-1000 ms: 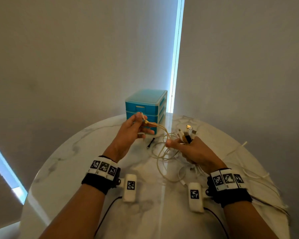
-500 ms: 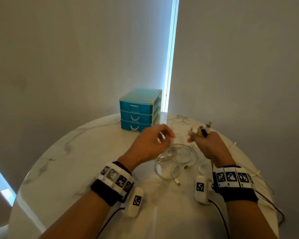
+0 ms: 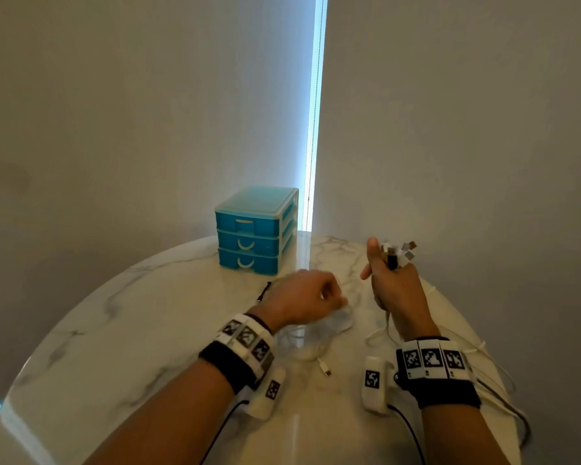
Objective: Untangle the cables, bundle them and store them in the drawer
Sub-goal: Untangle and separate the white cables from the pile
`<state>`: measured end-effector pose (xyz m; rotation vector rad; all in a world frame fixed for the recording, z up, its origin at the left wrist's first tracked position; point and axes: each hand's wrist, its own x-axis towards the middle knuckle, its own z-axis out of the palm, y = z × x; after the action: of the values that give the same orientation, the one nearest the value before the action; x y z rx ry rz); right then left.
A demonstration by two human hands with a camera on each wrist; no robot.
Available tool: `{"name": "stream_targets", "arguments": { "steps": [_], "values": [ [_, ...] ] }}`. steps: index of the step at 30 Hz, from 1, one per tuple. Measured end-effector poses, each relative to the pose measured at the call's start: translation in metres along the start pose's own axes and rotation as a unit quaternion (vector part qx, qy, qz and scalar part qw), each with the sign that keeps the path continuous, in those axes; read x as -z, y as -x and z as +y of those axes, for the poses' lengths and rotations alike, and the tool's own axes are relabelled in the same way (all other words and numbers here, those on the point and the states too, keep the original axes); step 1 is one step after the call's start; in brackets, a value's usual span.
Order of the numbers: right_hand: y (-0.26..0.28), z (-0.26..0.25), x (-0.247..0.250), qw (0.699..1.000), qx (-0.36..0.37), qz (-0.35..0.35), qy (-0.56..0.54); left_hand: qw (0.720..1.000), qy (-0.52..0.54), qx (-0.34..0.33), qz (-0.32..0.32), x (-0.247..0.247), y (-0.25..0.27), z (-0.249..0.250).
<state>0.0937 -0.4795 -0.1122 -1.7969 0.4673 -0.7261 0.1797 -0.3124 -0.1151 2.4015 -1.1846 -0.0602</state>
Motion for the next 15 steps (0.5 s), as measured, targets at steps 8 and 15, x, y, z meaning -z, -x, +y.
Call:
{"name": "stream_targets", "arguments": {
  "steps": [8, 15],
  "values": [
    [0.013, -0.004, -0.018, 0.959, 0.14, -0.191, 0.154, 0.898, 0.4, 0.006, 0.184, 0.018, 0.03, -0.024],
    [0.018, -0.02, -0.028, 0.956, 0.189, -0.067, 0.215, 0.859, 0.501, 0.023, 0.108, 0.0, 0.039, -0.044]
  ]
}}
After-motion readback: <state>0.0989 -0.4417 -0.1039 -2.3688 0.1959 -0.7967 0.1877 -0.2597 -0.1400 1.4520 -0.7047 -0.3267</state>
